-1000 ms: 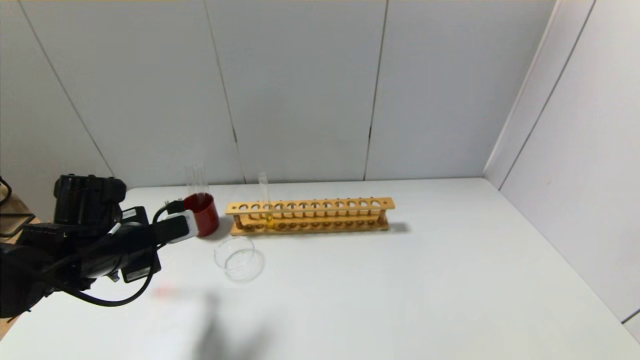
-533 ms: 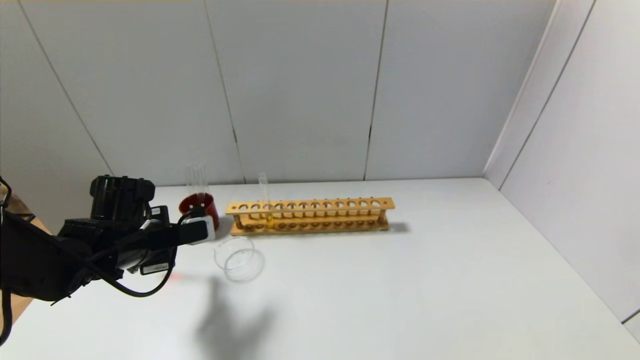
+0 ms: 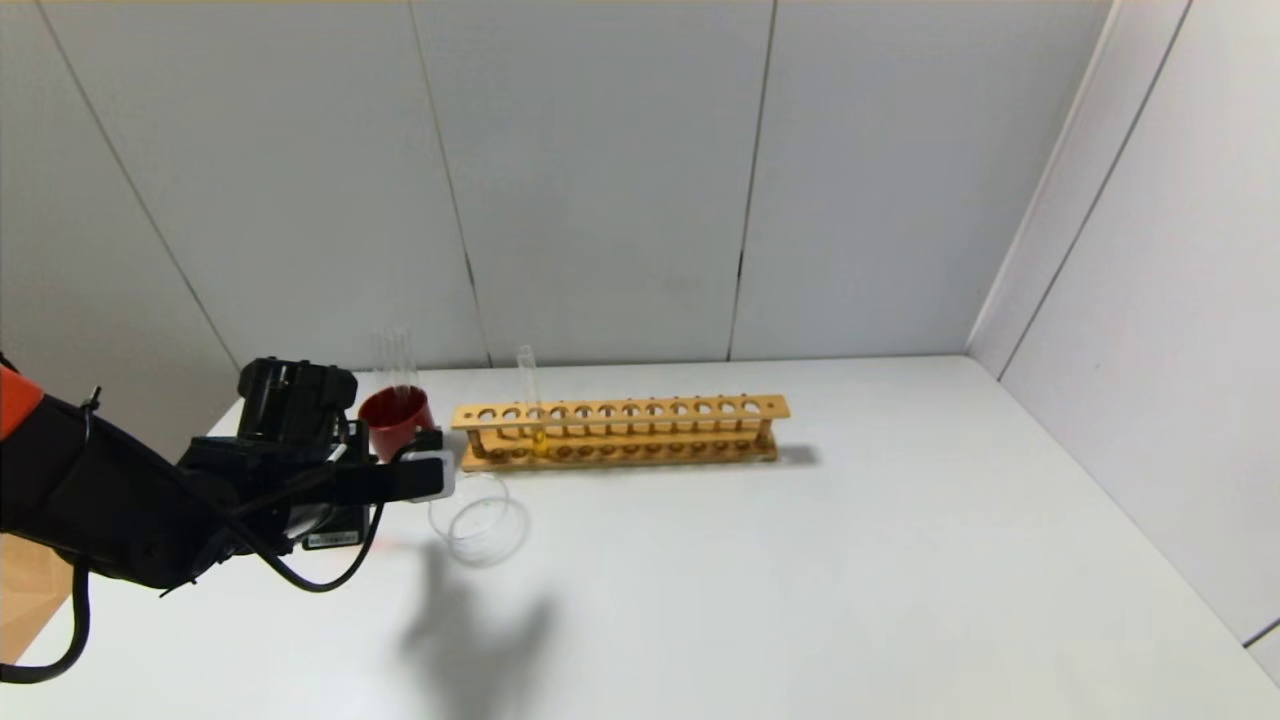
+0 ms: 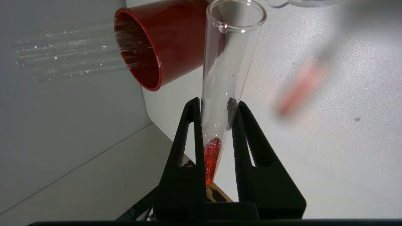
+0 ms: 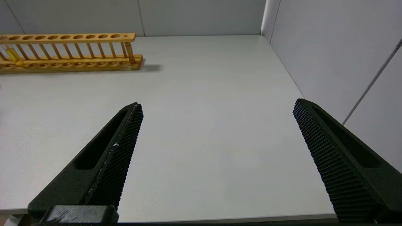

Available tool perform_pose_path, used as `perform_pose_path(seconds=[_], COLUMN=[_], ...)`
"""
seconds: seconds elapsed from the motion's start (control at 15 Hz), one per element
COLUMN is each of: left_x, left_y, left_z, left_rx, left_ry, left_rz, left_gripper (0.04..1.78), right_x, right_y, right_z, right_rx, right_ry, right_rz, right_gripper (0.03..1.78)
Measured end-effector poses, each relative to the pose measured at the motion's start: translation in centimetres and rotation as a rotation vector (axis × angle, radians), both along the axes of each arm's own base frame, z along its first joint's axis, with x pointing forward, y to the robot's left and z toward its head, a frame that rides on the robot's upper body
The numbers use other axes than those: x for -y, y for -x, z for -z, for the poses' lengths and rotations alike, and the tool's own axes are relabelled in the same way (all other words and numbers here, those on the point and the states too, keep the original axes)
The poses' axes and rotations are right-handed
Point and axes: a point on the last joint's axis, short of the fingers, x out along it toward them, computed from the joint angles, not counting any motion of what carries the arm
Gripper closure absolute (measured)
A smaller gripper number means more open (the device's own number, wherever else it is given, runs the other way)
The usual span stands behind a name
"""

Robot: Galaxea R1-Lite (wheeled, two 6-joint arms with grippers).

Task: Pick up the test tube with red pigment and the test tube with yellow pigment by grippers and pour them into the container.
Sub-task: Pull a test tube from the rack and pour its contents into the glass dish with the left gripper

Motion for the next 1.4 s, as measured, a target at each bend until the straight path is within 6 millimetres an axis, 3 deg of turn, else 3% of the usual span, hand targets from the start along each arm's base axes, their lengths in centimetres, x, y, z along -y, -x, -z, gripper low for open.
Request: perform_pose_path(seconds=[1.4], left_x=[1.5], left_y=[-2.4], left_z=[1.9], left_rx=[-0.035], left_ry=[-0.204], left_rz=[-0.003], left_gripper=[1.51], right_x=[0.0], right_y=[0.0], right_z=[0.0], right_rx=[0.000], right_ry=[0.000], right_rz=[0.000], right_gripper=[0.06])
